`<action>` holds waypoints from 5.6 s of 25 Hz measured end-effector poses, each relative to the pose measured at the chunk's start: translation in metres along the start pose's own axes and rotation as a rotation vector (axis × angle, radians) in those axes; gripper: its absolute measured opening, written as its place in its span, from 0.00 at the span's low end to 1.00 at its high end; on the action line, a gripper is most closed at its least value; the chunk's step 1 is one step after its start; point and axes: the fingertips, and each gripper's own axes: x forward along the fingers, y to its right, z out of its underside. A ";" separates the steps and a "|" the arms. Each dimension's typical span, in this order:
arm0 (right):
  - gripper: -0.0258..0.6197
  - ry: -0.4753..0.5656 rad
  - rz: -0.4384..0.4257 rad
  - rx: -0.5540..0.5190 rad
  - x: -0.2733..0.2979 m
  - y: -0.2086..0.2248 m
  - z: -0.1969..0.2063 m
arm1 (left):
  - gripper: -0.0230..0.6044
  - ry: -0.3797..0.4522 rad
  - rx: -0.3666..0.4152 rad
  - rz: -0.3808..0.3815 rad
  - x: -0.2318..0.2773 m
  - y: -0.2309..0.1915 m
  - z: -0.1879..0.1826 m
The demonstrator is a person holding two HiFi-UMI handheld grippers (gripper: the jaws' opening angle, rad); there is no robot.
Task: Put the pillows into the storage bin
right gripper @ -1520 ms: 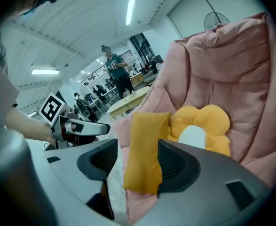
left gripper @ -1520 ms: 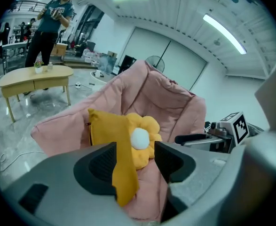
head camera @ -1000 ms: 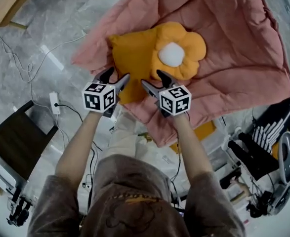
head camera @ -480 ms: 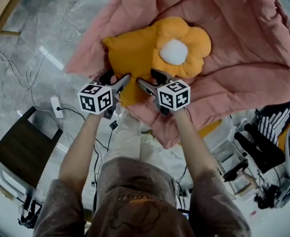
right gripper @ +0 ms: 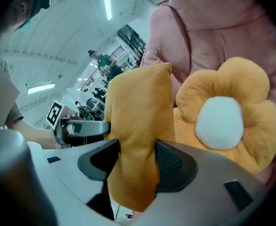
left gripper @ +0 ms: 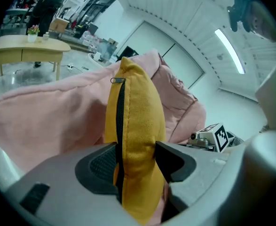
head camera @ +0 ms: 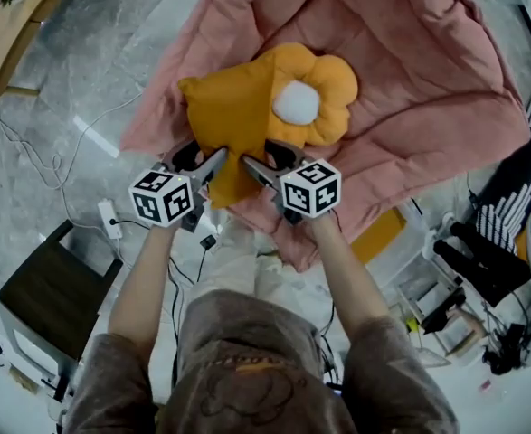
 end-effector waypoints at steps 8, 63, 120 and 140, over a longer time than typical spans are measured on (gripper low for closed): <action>0.42 0.153 0.045 -0.016 -0.094 -0.039 -0.041 | 0.43 0.033 0.100 0.051 -0.028 0.099 -0.042; 0.40 0.757 0.730 0.327 -0.817 -0.132 0.419 | 0.43 -0.437 0.501 0.711 -0.045 0.805 0.424; 0.41 0.571 0.594 0.640 -0.572 0.276 0.646 | 0.43 -0.801 0.358 0.403 0.315 0.523 0.688; 0.40 0.706 0.639 0.307 -0.782 -0.018 0.426 | 0.43 -0.439 0.511 0.535 0.047 0.743 0.422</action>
